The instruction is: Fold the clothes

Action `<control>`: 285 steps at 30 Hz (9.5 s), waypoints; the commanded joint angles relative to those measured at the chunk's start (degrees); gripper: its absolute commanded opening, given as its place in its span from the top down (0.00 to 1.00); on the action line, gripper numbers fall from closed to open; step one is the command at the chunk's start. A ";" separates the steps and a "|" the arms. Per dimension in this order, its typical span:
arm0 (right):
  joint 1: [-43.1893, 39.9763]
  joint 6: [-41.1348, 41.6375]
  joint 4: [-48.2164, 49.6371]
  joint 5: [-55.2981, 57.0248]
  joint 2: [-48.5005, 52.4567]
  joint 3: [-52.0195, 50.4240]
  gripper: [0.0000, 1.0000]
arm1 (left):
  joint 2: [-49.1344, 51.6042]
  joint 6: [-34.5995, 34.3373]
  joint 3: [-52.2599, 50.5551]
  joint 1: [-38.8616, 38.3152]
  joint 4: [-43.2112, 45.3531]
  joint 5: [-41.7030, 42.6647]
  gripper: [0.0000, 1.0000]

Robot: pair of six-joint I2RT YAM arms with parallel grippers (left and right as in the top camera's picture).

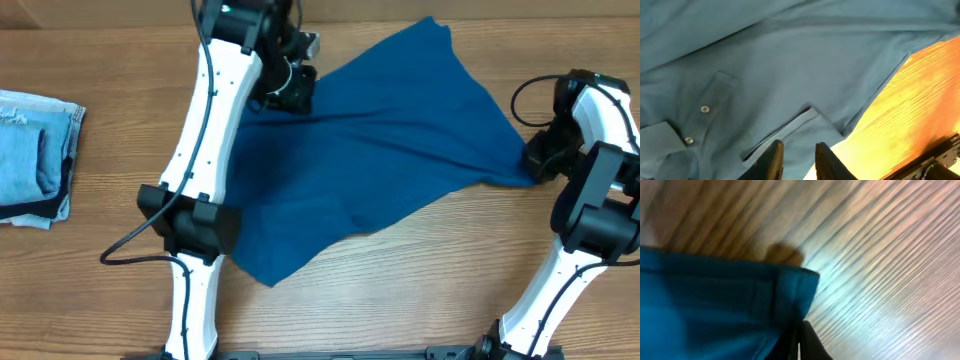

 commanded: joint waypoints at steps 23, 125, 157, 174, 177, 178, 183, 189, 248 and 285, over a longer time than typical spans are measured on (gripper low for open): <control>-9.75 1.11 13.07 2.21 0.13 0.11 0.96 | -18.86 -8.61 -48.68 -14.36 7.67 1.01 0.50; 7.61 -11.74 6.03 -30.25 -23.08 -5.86 0.54 | -5.51 -2.49 -22.75 25.18 25.27 -4.57 0.65; 8.90 -9.01 17.27 -29.79 -22.32 -27.69 0.31 | -46.14 -20.57 -76.65 6.25 22.62 -21.07 0.52; 10.80 -7.41 24.17 -27.69 -22.32 -31.47 0.88 | -45.72 -17.33 -101.94 14.36 62.29 -11.45 0.32; 10.78 -4.98 26.45 -27.67 -22.32 -35.04 0.92 | -45.05 -16.13 -101.94 14.36 63.60 -14.71 0.29; 10.78 -4.37 27.04 -27.67 -22.32 -35.78 0.92 | -44.68 -15.26 -101.94 14.38 64.26 -15.52 0.28; 10.78 -3.76 28.22 -27.69 -22.32 -37.86 0.93 | -39.89 -14.99 -101.94 14.36 68.46 -16.00 0.20; 10.78 -3.78 26.64 -27.65 -22.32 -37.86 0.93 | -30.77 -14.99 -101.92 14.36 71.36 -8.76 0.46; 12.26 -17.81 48.52 -37.11 -13.05 -24.70 0.56 | -44.94 -4.92 -75.38 14.34 22.03 -1.42 0.00; 9.09 -6.45 70.10 -36.98 -11.63 -24.00 0.32 | -16.65 -4.66 -74.38 8.09 47.15 -1.86 0.64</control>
